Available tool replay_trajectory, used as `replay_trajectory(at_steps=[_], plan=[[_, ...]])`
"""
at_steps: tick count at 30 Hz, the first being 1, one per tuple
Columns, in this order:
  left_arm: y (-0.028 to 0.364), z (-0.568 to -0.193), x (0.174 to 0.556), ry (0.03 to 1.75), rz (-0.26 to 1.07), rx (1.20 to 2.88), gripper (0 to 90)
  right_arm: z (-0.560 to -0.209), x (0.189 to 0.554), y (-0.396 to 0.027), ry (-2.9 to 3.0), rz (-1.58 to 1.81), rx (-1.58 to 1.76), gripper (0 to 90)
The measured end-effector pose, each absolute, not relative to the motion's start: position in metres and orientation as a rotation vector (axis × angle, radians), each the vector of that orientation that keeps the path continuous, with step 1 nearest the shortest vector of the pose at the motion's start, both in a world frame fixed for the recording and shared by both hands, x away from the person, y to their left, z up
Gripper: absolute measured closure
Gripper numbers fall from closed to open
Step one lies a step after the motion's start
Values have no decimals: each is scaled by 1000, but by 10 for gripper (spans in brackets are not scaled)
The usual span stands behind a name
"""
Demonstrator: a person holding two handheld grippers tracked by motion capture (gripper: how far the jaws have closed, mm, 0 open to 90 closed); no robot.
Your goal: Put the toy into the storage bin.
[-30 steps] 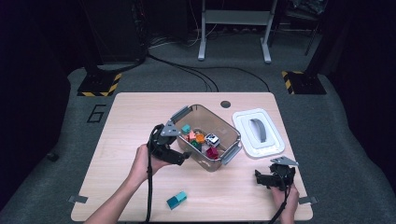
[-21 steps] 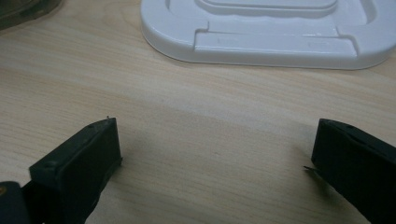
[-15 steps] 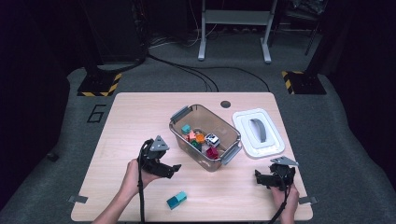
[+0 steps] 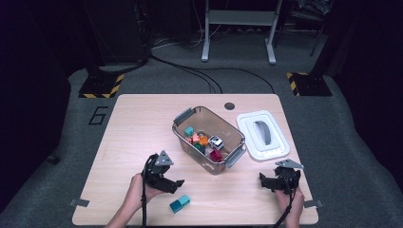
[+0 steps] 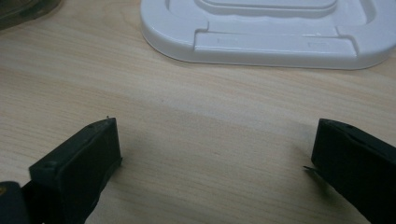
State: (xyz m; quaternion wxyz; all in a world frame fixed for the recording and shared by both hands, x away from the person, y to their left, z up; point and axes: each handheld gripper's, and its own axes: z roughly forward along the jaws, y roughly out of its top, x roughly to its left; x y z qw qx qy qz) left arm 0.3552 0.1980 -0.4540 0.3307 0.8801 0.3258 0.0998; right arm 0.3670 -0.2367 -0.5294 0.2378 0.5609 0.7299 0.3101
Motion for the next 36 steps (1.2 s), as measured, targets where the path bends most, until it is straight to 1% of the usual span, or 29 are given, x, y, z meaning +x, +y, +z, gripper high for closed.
replay_trajectory(at_steps=[7, 16, 18, 19, 20, 22, 23, 24, 27, 28, 31, 32, 34, 36], plan=[[194, -475, 345, 847, 181, 2327, 139, -529, 367, -236, 1997, 854, 1539, 5], [180, -485, 333, 788, 153, 2369, 165, -529, 367, -236, 1997, 853, 1541, 5], [176, -486, 331, 774, 140, 2387, 205, -529, 367, -236, 1997, 854, 1538, 5], [175, -487, 330, 772, 144, 2386, 249, -529, 367, -237, 2001, 850, 1536, 5], [174, -488, 329, 776, 142, 2396, 249, -529, 367, -237, 2001, 850, 1536, 5], [173, -490, 328, 763, 121, 2407, 295, -529, 367, -237, 2001, 849, 1536, 5], [173, -490, 328, 758, 125, 2409, 327, -529, 367, -237, 2001, 850, 1535, 5], [172, -491, 327, 742, 121, 2432, 391, -529, 367, -237, 1999, 852, 1537, 5], [171, -491, 327, 731, 107, 2443, 483, -529, 367, -237, 2001, 850, 1535, 5], [170, -492, 327, 734, 104, 2437, 534, -529, 367, -237, 2002, 849, 1533, 5], [171, -493, 329, 737, 110, 2444, 617, -529, 367, -237, 2002, 850, 1534, 5], [171, -494, 330, 740, 107, 2443, 617, -529, 367, -237, 2002, 850, 1534, 5], [172, -494, 332, 750, 124, 2429, 668, -529, 367, -237, 1999, 851, 1538, 5], [174, -493, 334, 755, 129, 2428, 671, -529, 367, -237, 2001, 850, 1535, 5]])
